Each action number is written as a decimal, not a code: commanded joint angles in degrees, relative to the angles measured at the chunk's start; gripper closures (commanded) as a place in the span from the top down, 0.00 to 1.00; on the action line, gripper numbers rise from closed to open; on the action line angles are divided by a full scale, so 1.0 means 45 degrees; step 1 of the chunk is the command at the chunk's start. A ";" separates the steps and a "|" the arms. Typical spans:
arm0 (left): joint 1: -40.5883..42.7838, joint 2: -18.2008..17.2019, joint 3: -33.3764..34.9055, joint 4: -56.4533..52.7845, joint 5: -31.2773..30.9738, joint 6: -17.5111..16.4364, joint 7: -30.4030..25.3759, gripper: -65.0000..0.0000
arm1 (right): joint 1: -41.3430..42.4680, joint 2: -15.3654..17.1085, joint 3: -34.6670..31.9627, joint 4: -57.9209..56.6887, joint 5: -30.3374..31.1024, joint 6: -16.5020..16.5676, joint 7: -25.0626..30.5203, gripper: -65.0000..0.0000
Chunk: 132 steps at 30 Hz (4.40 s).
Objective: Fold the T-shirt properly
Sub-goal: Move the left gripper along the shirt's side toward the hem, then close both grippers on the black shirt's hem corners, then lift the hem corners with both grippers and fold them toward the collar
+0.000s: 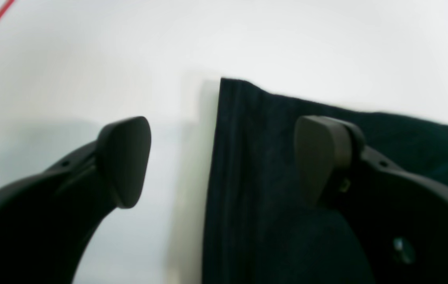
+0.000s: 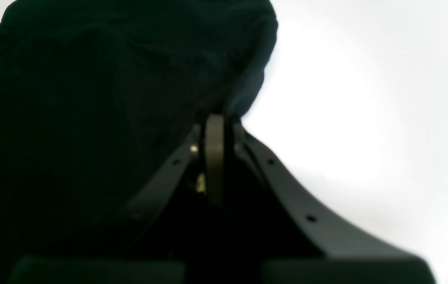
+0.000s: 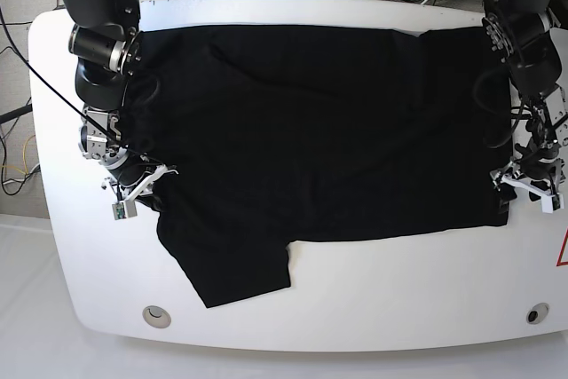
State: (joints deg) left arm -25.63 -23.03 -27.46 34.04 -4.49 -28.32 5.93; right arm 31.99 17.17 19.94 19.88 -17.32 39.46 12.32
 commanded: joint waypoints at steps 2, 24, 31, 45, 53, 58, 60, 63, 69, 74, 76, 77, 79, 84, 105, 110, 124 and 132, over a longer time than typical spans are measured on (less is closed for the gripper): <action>-0.0371 -0.0226 0.0330 0.0181 -0.0184 0.0441 -0.0352 0.84 | -0.0007 0.0102 -0.0027 -0.0032 -0.0556 0.0031 -0.0989 0.00; -0.0371 0.0419 0.1580 -0.0503 -0.0184 0.1809 -0.0371 0.84 | -0.0320 0.0121 -0.0007 -0.0012 -0.0517 0.0031 -0.0989 0.00; -0.0371 0.0790 0.1580 -0.0542 -0.0184 0.1809 -0.0391 0.84 | -0.0320 0.0121 -0.0007 -0.0012 -0.0498 0.0031 -0.0989 0.00; -0.0391 0.1298 0.2186 -0.0542 -0.0184 0.1809 -0.0332 0.83 | -0.0320 0.0121 -0.0007 -0.0012 -0.0498 0.0031 -0.0989 0.00; -0.0351 0.1298 0.2928 -0.0483 -0.0223 0.1770 -0.0410 0.76 | -0.0320 0.0121 -0.0007 -0.0012 -0.0498 0.0031 -0.0989 0.00; -0.0351 0.1259 0.2928 -0.0483 -0.0203 0.1770 -0.0410 0.27 | -0.0320 0.0121 -0.0007 -0.0012 -0.0498 0.0031 -0.0989 0.00; -0.0351 0.1239 0.2928 -0.0483 -0.0203 0.1809 -0.0410 0.07 | -0.0320 0.0121 -0.0007 -0.0012 -0.0498 0.0031 -0.0989 0.00; -0.0351 0.1220 0.2928 -0.0483 -0.0203 0.1789 -0.0391 0.00 | -0.0281 0.0121 -0.0007 -0.0012 -0.0498 0.0012 -0.0989 0.00; -0.0371 0.0868 0.2909 -0.0464 -0.0262 0.1770 -0.0391 0.01 | -0.0241 0.0121 0.0012 0.0398 -0.0478 0.0012 -0.0989 0.00; -0.0430 0.0673 0.2909 -0.0112 -0.0262 0.1770 -0.0391 0.01 | -0.0339 0.0043 0.0344 0.1414 -0.0478 0.0031 -0.0989 0.00; -0.0430 0.0633 0.2909 0.0259 -0.0262 0.1770 -0.0391 0.01 | -0.0339 0.0043 0.0403 0.1570 -0.0478 0.0031 -0.1008 0.00; -0.0430 0.0633 0.2909 0.0396 -0.0262 0.1770 -0.0371 0.01 | -0.0320 0.0043 0.0403 0.1590 -0.0478 0.0031 -0.1008 0.00; -0.0430 0.0633 0.2909 0.0689 -0.0262 0.1770 -0.0352 0.01 | -0.0241 0.0043 0.0403 0.1590 -0.0478 0.0031 -0.1008 0.00; -0.0430 0.0614 0.2928 0.1021 -0.0262 0.1770 -0.0332 0.01 | 0.0032 0.0043 0.0403 0.1590 -0.0478 0.0031 -0.1008 0.00; -0.1582 0.0692 0.3280 0.0904 -0.0184 0.1770 -0.0313 0.02 | 0.0794 0.0063 0.0442 0.1590 -0.0068 -0.0730 -0.1008 0.00; -0.1582 0.0692 0.3339 0.0904 -0.0184 0.1789 -0.0313 0.02 | 0.0950 0.0121 0.0423 0.1590 0.0421 -0.0750 -0.1008 0.00; -0.1133 0.0184 0.3006 0.1002 -0.0242 0.1789 -0.0313 0.02 | -0.1218 0.0160 0.0442 0.6650 0.1339 -0.0750 -0.3567 0.00; -0.0840 -0.0168 0.2127 0.1041 -0.0242 0.1770 -0.0059 0.02 | -0.2820 0.0043 0.0442 0.9658 0.1319 -0.0750 -0.5267 0.00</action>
State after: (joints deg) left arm -28.16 -21.23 -16.62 37.36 -4.99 -21.50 6.74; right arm 19.31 16.29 21.69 59.75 -11.60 37.45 -11.25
